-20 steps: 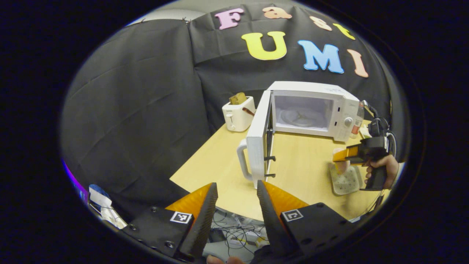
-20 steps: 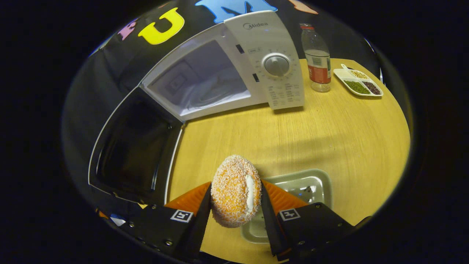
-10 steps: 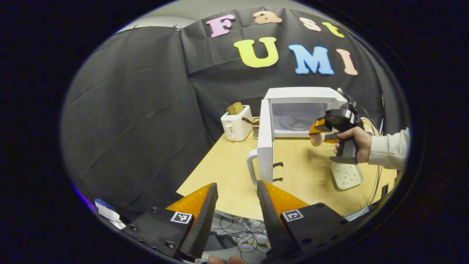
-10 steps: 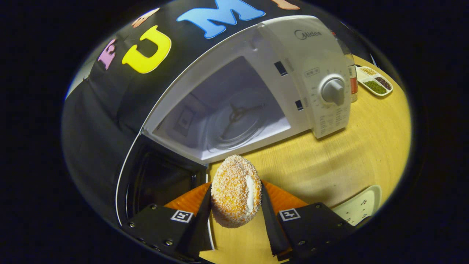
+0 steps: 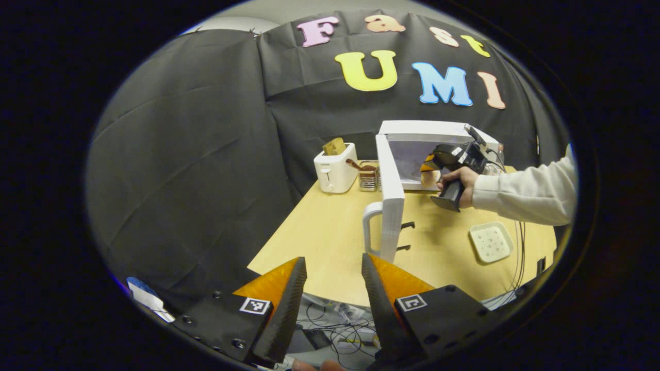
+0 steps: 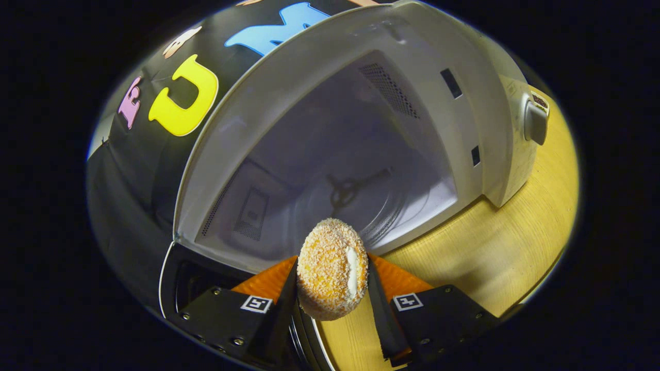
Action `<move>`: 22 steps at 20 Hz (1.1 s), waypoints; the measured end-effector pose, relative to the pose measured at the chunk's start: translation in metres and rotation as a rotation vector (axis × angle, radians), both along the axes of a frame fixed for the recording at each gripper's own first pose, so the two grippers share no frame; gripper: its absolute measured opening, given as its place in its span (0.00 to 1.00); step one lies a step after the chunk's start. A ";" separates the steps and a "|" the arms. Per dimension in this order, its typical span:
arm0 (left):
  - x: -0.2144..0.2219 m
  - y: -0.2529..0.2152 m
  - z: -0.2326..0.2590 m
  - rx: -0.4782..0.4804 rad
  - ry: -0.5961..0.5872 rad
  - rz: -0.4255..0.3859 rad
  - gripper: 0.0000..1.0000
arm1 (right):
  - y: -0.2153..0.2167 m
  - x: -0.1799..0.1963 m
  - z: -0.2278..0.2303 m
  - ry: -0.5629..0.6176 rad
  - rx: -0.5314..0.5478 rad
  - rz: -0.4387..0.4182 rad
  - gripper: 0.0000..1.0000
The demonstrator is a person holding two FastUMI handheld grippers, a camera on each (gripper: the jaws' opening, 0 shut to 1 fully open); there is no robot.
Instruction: Open the microwave oven with the left hand, put the food in, and close the microwave oven.
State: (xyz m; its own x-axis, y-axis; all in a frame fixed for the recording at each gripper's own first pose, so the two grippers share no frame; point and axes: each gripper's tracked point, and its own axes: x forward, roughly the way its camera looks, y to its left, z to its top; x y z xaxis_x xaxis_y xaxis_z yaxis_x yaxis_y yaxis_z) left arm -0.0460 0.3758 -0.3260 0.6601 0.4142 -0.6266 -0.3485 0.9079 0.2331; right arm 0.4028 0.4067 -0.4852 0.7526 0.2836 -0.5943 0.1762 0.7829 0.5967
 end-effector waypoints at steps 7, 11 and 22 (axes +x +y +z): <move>-0.011 0.007 -0.007 -0.022 0.023 0.038 0.75 | -0.006 0.051 -0.003 -0.130 -0.033 -0.176 0.69; -0.017 0.012 -0.011 -0.024 0.036 0.066 0.74 | -0.019 0.069 -0.014 -0.167 -0.088 -0.251 0.69; -0.011 0.005 0.003 0.008 0.022 0.077 0.70 | -0.008 0.061 -0.011 -0.123 -0.032 -0.242 0.82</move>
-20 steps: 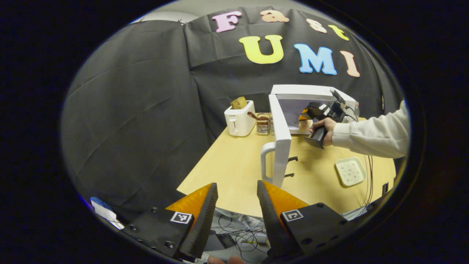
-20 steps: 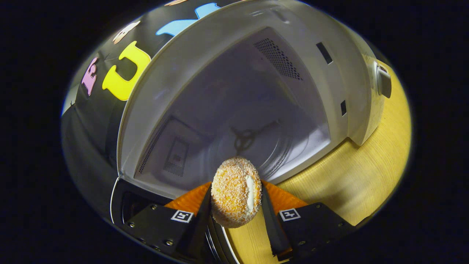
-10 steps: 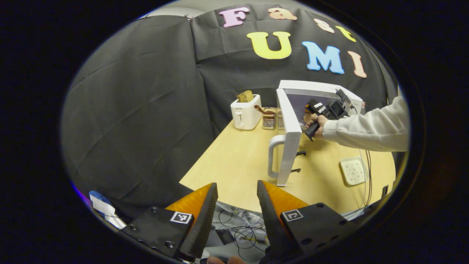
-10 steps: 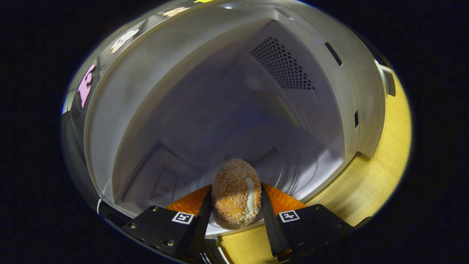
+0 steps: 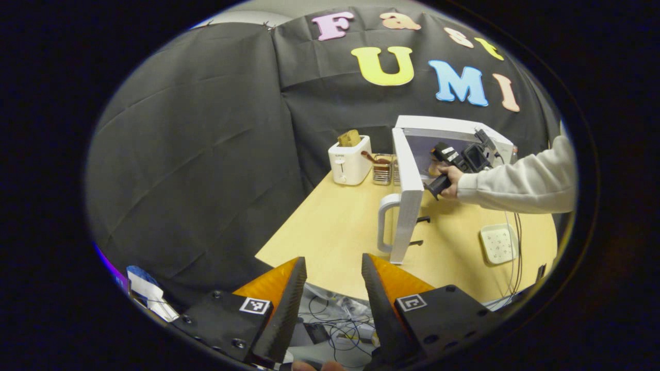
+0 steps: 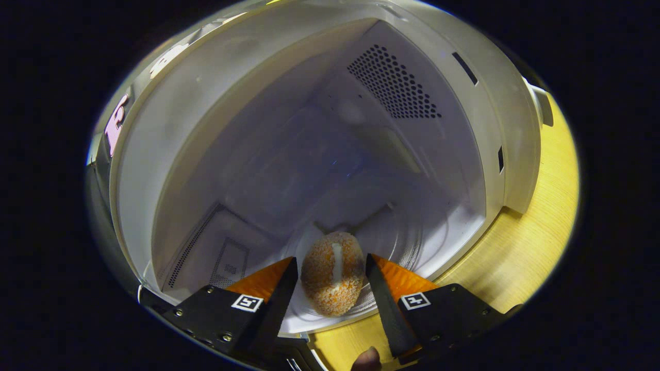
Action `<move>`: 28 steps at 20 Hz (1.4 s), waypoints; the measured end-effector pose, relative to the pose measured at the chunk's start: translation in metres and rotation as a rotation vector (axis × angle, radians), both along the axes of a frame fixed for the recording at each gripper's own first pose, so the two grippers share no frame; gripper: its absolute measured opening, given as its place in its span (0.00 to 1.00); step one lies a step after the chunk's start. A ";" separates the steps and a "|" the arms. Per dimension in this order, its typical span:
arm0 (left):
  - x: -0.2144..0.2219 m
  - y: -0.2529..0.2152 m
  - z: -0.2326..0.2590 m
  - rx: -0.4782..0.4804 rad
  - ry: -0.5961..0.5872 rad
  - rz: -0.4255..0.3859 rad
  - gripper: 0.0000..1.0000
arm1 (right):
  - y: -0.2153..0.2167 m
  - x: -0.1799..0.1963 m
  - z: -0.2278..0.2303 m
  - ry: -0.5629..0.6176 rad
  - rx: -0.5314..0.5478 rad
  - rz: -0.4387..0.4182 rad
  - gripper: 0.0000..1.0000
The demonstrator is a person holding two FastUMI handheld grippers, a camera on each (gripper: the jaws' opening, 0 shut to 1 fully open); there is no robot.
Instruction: Open the microwave oven with the left hand, put the food in, and close the microwave oven.
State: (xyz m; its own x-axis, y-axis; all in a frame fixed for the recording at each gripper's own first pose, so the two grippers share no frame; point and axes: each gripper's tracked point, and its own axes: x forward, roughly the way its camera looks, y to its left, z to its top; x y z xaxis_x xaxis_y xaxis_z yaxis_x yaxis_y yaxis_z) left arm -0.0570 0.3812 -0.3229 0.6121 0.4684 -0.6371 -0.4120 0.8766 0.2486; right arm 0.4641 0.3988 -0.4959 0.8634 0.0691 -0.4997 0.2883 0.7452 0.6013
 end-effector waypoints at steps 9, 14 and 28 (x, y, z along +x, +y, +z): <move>0.022 0.013 0.009 0.025 -0.089 -0.045 0.74 | -0.005 -0.045 0.035 0.015 -0.060 0.188 0.94; 0.044 0.032 -0.005 -0.021 -0.152 -0.088 0.77 | -0.021 -0.102 0.049 0.037 -0.186 0.336 0.94; 0.114 0.028 -0.039 -0.090 -0.231 -0.283 0.79 | -0.117 -0.255 0.102 0.061 -0.303 0.496 0.94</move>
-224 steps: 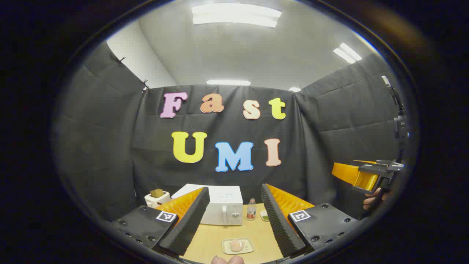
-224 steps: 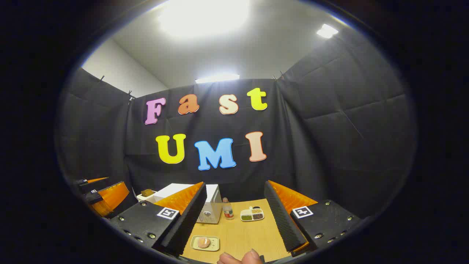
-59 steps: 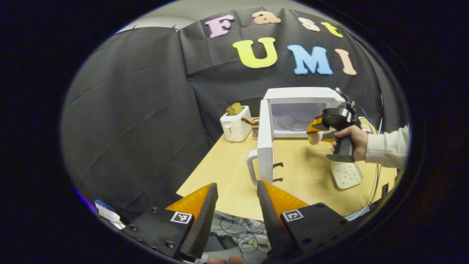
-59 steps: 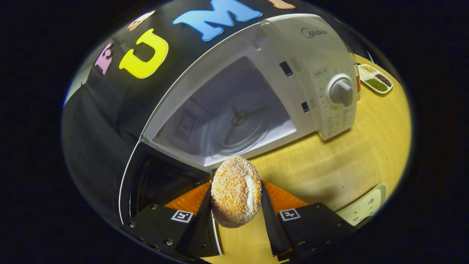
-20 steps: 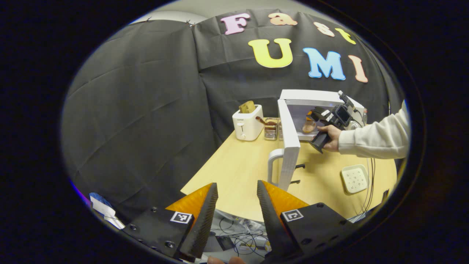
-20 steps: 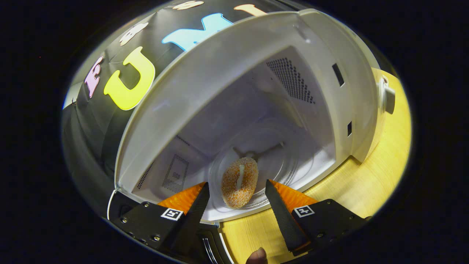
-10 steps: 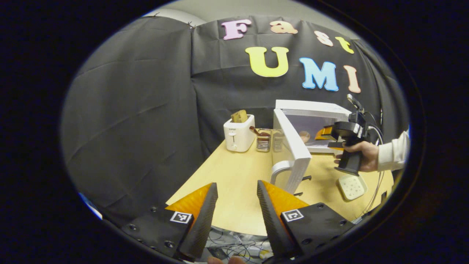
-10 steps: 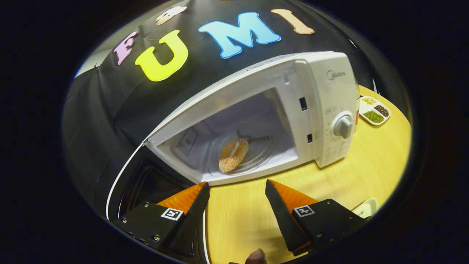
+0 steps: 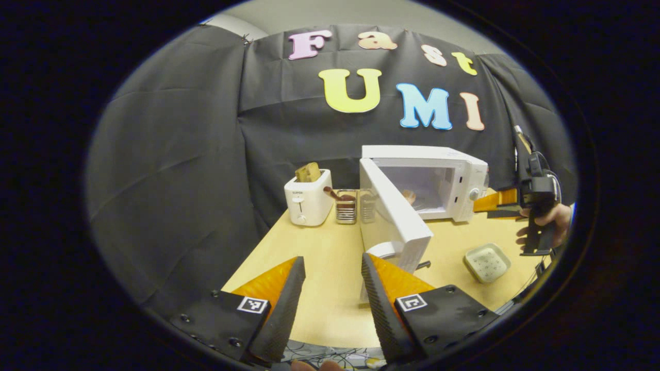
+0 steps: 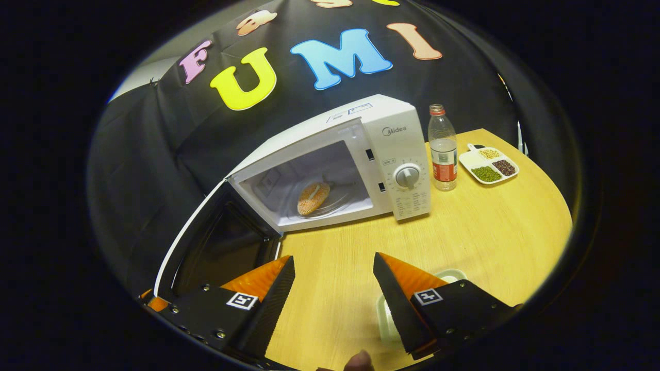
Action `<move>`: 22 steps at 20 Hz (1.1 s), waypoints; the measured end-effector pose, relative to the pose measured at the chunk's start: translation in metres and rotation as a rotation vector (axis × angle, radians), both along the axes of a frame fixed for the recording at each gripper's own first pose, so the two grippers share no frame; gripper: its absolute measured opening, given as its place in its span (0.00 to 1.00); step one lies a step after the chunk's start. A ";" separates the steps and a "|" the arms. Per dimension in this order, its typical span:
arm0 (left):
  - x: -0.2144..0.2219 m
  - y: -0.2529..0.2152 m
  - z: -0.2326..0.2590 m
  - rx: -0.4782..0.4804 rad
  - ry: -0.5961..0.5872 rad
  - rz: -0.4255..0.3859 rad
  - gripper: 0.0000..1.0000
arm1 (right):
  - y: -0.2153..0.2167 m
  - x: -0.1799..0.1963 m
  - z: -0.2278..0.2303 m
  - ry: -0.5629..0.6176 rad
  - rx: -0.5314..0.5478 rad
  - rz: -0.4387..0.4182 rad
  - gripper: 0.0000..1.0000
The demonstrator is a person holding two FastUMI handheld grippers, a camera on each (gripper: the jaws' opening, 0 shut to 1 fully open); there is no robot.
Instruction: Open the microwave oven with the left hand, put the food in, and close the microwave oven.
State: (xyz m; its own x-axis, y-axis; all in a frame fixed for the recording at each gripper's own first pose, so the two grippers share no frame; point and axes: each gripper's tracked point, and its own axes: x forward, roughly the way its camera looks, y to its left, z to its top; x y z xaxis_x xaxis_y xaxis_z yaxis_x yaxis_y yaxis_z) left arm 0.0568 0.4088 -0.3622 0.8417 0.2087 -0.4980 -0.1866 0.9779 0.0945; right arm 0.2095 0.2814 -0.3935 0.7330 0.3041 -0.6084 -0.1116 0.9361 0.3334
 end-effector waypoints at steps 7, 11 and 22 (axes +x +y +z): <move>0.014 -0.016 -0.006 0.040 0.046 0.019 0.81 | -0.055 -0.080 0.033 -0.066 -0.138 0.196 0.94; 0.015 -0.015 -0.007 0.141 0.081 0.039 0.81 | -0.092 -0.129 0.059 -0.126 -0.184 0.251 0.94; 0.062 -0.145 -0.008 0.039 0.056 -0.122 0.82 | -0.154 -0.166 0.087 -0.142 -0.226 0.198 0.94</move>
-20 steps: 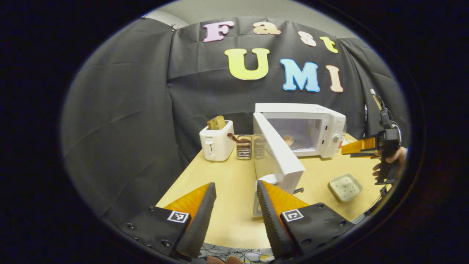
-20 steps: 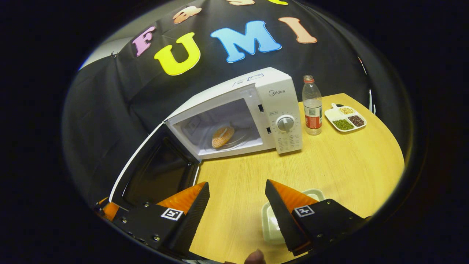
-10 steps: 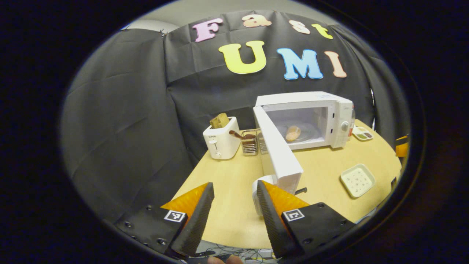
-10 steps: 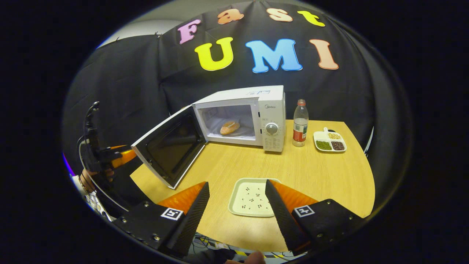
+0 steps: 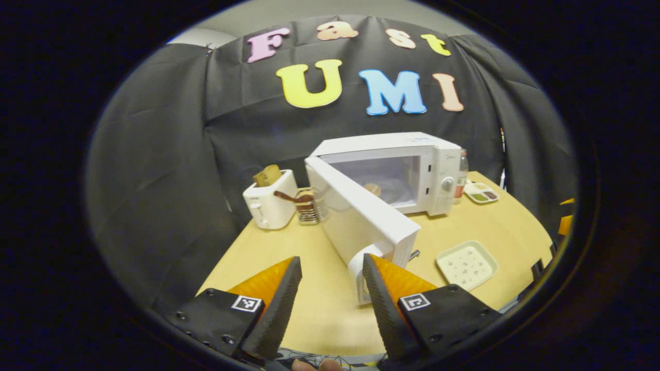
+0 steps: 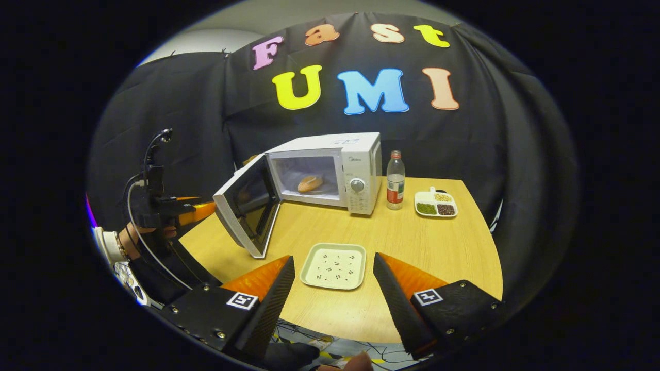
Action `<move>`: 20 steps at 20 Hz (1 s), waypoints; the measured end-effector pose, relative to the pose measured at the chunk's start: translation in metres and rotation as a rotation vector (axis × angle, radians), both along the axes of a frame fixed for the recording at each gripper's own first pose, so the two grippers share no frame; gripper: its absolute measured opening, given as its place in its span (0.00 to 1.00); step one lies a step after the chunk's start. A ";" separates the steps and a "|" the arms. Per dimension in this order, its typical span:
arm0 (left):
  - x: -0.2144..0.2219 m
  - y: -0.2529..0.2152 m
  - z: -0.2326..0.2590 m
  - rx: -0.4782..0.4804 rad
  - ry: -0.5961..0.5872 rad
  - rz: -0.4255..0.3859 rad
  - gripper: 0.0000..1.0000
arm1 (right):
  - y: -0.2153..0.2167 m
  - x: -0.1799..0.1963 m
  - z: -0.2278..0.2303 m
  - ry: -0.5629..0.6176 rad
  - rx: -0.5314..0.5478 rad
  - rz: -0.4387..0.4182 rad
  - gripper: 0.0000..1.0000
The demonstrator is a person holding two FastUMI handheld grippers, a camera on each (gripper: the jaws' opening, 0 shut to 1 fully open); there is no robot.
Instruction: Open the microwave oven with the left hand, put the food in, and close the microwave oven.
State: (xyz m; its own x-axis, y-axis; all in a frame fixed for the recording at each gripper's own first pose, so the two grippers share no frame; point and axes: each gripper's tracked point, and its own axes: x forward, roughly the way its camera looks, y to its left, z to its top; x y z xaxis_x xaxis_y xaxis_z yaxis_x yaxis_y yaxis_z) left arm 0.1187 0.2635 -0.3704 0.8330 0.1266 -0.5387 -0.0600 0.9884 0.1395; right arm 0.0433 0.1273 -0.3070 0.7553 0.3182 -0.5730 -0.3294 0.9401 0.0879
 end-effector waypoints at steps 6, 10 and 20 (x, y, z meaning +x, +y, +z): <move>0.075 -0.080 -0.007 -0.105 -0.034 -0.198 0.84 | -0.015 0.028 0.008 0.000 -0.029 -0.125 0.94; 0.119 -0.112 -0.016 -0.178 -0.056 -0.295 0.92 | -0.020 0.037 0.010 0.012 -0.041 -0.213 0.94; 0.212 -0.158 -0.027 -0.273 -0.087 -0.433 1.00 | -0.038 0.028 0.007 0.066 -0.082 -0.386 0.94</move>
